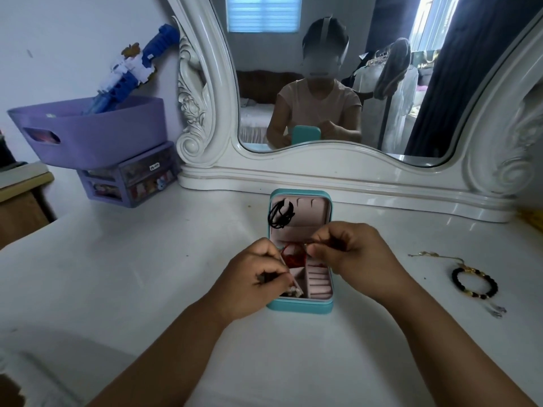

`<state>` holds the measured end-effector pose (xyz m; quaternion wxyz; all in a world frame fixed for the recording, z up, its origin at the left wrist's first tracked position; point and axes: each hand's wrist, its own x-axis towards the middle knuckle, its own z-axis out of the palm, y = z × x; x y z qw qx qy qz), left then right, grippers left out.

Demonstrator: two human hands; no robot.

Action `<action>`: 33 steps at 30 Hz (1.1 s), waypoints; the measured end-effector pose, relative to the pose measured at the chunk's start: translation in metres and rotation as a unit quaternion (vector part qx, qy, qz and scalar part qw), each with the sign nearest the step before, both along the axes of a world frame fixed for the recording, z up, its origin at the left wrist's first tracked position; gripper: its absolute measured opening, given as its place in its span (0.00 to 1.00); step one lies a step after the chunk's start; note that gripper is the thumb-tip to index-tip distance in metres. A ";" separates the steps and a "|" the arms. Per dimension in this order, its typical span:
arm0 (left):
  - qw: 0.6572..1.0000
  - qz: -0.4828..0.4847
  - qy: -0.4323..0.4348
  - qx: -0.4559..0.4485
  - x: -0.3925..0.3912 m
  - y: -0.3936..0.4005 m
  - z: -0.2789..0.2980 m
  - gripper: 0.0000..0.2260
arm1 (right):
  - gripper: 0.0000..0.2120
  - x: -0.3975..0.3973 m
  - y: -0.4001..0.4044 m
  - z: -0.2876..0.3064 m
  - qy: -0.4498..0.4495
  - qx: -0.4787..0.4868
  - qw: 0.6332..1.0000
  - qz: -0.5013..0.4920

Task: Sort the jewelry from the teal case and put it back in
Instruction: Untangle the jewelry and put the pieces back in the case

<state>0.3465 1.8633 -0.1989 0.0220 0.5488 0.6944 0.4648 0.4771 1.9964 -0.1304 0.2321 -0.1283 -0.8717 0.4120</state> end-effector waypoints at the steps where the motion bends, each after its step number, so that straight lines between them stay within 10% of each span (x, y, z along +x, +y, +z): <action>1: 1.000 0.001 -0.003 0.005 0.000 0.000 -0.001 0.10 | 0.09 -0.002 -0.001 -0.002 -0.028 0.021 0.999 0.002; 16: 0.977 0.199 -0.015 0.069 -0.008 -0.005 0.003 0.13 | 0.05 -0.023 -0.008 -0.004 -0.194 0.169 0.966 0.011; 25: 0.989 0.148 -0.010 0.031 -0.006 -0.005 0.000 0.08 | 0.09 -0.023 -0.006 -0.016 -0.232 0.218 0.946 0.063; 33: 0.992 0.124 -0.010 0.020 -0.006 -0.004 0.001 0.05 | 0.11 -0.009 0.001 -0.009 -0.168 0.084 0.982 0.031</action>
